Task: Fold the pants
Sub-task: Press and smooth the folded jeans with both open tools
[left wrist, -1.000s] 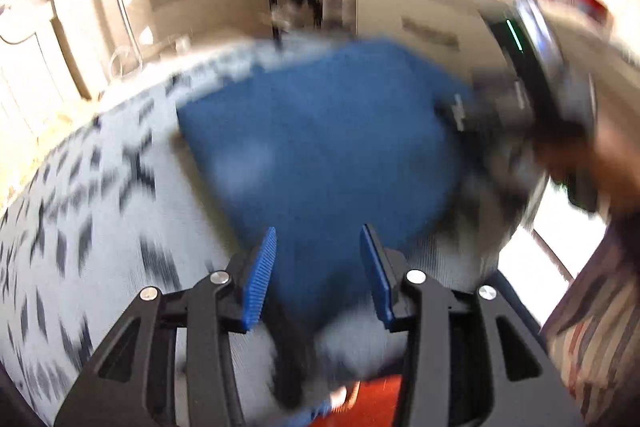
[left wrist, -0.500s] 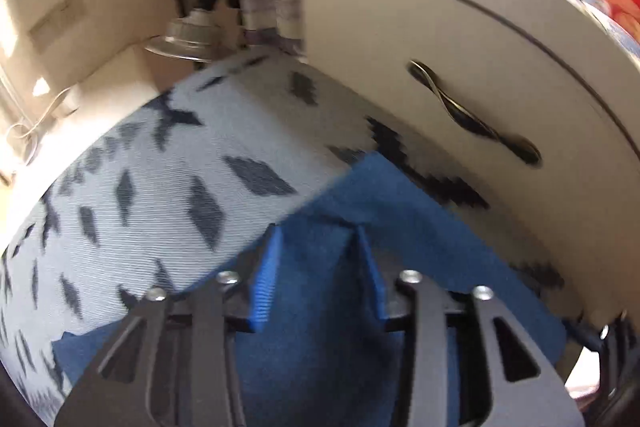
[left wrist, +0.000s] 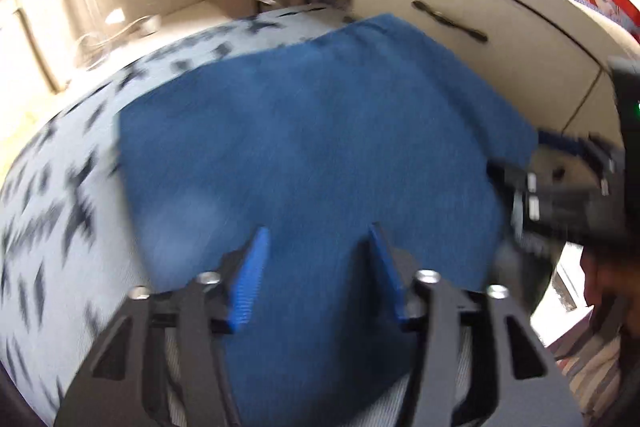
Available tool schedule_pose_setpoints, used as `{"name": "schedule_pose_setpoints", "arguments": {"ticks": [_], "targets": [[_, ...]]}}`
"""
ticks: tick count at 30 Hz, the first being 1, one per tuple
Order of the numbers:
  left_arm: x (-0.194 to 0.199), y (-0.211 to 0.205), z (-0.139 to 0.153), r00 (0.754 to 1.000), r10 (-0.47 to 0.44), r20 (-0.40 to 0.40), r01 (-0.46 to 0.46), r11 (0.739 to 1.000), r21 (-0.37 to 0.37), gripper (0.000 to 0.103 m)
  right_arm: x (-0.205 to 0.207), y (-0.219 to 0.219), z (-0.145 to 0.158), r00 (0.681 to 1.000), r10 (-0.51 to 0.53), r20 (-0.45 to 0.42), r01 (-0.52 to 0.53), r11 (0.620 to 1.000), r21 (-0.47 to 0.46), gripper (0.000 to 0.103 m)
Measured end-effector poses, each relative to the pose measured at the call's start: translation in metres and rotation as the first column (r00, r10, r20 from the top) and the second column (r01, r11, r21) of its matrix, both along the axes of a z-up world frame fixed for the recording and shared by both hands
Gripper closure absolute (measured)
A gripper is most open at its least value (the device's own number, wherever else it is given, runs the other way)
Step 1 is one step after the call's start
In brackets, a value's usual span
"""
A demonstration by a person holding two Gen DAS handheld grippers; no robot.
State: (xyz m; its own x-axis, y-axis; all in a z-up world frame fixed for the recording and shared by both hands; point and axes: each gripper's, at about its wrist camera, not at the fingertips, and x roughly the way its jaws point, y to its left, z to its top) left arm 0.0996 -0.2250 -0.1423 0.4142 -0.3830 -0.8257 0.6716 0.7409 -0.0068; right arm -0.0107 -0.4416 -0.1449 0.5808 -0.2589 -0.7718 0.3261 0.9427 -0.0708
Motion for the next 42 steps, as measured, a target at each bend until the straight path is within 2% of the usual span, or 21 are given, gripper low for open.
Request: {"name": "schedule_pose_setpoints", "arguments": {"ticks": [4, 6, 7, 8, 11, 13, 15, 19, 23, 24, 25, 26, 33, 35, 37, 38, 39, 40, 41, 42], "targets": [[-0.022, 0.038, 0.007, 0.995, 0.099, -0.011, -0.099, 0.995, -0.026, 0.04, -0.001, 0.003, 0.016, 0.999, -0.015, 0.033, 0.015, 1.0, -0.008, 0.017], [-0.022, 0.047, 0.019, 0.987, 0.161, 0.014, -0.16, 0.986, -0.044, 0.028, 0.002, 0.013, 0.031, 0.995, 0.037, 0.093, -0.037, 0.999, -0.001, 0.017], [-0.022, 0.045, 0.022, 0.984, 0.173, 0.047, -0.172, 0.985, -0.026, 0.02, 0.005, 0.018, 0.036, 0.992, 0.059, 0.108, -0.058, 0.998, -0.007, 0.017], [-0.022, 0.042, 0.028, 0.979, 0.184, 0.088, -0.184, 0.983, -0.005, 0.018, 0.01, 0.023, 0.038, 0.991, 0.077, 0.111, -0.077, 0.997, -0.008, 0.017], [-0.011, 0.038, 0.033, 0.977, 0.21, 0.039, -0.208, 0.977, -0.046, 0.006, 0.031, 0.032, 0.024, 0.993, 0.109, 0.049, -0.11, 0.994, 0.006, 0.017], [-0.006, 0.035, 0.032, 0.974, 0.221, 0.046, -0.218, 0.974, -0.067, 0.006, 0.038, 0.032, 0.008, 0.995, 0.103, -0.007, -0.102, 0.994, 0.025, 0.017], [-0.002, 0.028, 0.029, 0.977, 0.207, 0.042, -0.204, 0.977, -0.059, 0.004, 0.031, 0.031, 0.004, 0.996, 0.09, 0.023, -0.091, 0.995, 0.047, 0.017], [0.007, 0.011, 0.017, 0.987, 0.16, 0.008, -0.159, 0.986, -0.042, 0.003, 0.027, 0.034, 0.003, 0.996, 0.081, 0.023, -0.082, 0.996, 0.04, 0.017], [0.01, 0.005, 0.009, 0.985, 0.17, 0.017, -0.17, 0.985, -0.02, 0.004, 0.025, 0.034, 0.004, 0.998, 0.062, 0.019, -0.063, 0.996, 0.06, 0.017], [0.011, 0.004, 0.006, 0.985, 0.171, 0.013, -0.171, 0.985, -0.011, 0.007, 0.026, 0.033, 0.003, 0.998, 0.059, 0.019, -0.06, 0.996, 0.064, 0.017], [0.011, 0.004, 0.004, 0.985, 0.173, 0.011, -0.173, 0.985, 0.001, 0.016, 0.027, 0.032, 0.003, 0.998, 0.055, 0.019, -0.057, 0.996, 0.063, 0.017], [0.011, 0.003, 0.0, 0.985, 0.171, 0.009, -0.171, 0.985, 0.011, 0.019, 0.029, 0.032, 0.003, 0.998, 0.053, 0.018, -0.054, 0.997, 0.061, 0.017], [0.012, 0.007, -0.01, 0.988, 0.156, -0.013, -0.156, 0.988, 0.01, 0.02, 0.033, 0.03, 0.006, 0.999, 0.052, -0.005, -0.052, 0.996, 0.077, 0.017], [0.013, 0.01, -0.012, 0.988, 0.153, -0.019, -0.153, 0.988, -0.009, 0.02, 0.032, 0.026, 0.015, 0.998, 0.037, 0.042, -0.041, 0.994, 0.106, 0.017], [0.012, 0.012, -0.012, 0.99, 0.144, -0.012, -0.144, 0.99, -0.014, 0.021, 0.029, 0.018, 0.029, 0.988, 0.023, 0.156, -0.048, 0.987, 0.154, 0.017], [0.01, 0.011, -0.012, 0.991, 0.133, -0.005, -0.133, 0.991, -0.013, 0.022, 0.03, 0.014, 0.031, 0.985, 0.005, 0.172, -0.034, 0.986, 0.165, 0.017], [0.009, 0.01, -0.011, 0.993, 0.12, -0.001, -0.12, 0.993, -0.01, 0.027, 0.035, 0.008, 0.03, 0.983, -0.021, 0.182, -0.013, 0.984, 0.18, 0.017], [0.008, 0.009, -0.008, 0.995, 0.104, 0.006, -0.104, 0.995, -0.006, 0.042, 0.041, 0.003, 0.025, 0.986, -0.031, 0.167, 0.0, 0.983, 0.186, 0.018], [0.006, 0.008, 0.001, 0.996, 0.088, 0.025, -0.087, 0.996, -0.013, 0.065, 0.049, -0.003, 0.013, 0.993, -0.048, 0.112, 0.025, 0.981, 0.194, 0.033], [0.007, 0.005, 0.012, 0.997, 0.064, 0.044, -0.062, 0.997, -0.036, 0.069, 0.052, -0.009, 0.006, 0.994, -0.065, 0.087, 0.045, 0.977, 0.21, 0.043]]}}
